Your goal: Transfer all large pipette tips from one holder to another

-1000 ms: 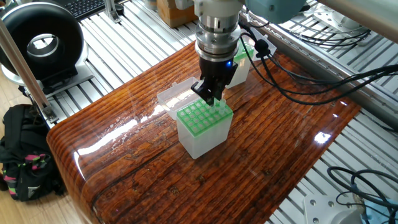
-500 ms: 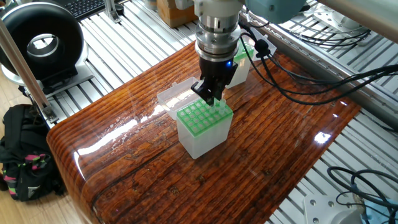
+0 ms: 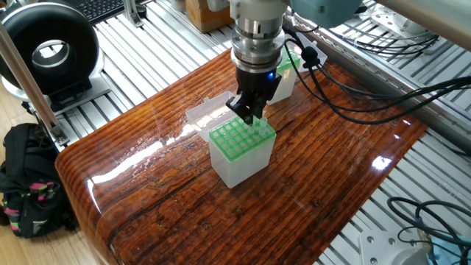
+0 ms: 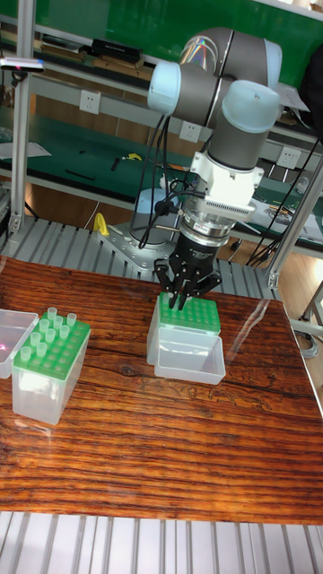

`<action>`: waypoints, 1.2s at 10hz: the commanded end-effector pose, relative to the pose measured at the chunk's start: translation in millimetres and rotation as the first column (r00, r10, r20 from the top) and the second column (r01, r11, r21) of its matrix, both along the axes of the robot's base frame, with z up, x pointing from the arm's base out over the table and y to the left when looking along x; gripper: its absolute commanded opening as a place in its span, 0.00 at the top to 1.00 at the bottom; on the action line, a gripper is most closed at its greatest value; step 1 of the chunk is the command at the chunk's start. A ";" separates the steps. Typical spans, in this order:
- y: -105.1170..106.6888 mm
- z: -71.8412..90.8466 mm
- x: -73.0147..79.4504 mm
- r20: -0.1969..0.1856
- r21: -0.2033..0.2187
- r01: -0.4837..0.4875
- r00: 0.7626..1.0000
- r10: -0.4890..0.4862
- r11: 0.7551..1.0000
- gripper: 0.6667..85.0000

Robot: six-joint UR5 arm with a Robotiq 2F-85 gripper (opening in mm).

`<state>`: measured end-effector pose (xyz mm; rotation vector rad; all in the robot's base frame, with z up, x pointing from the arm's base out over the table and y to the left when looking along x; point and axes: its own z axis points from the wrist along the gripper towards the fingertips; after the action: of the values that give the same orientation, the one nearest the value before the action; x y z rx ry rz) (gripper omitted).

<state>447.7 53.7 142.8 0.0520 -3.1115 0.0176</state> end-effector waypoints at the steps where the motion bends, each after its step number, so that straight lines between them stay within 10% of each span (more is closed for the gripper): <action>1: 5.2 8.5 -0.5 0.001 0.025 0.002 1.000 -0.002 1.000 0.87; 12: 8.6 89.5 -7.5 -0.003 0.030 -0.007 1.000 0.007 1.000 0.88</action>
<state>443.9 56.8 215.4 0.0589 -3.1076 -0.0054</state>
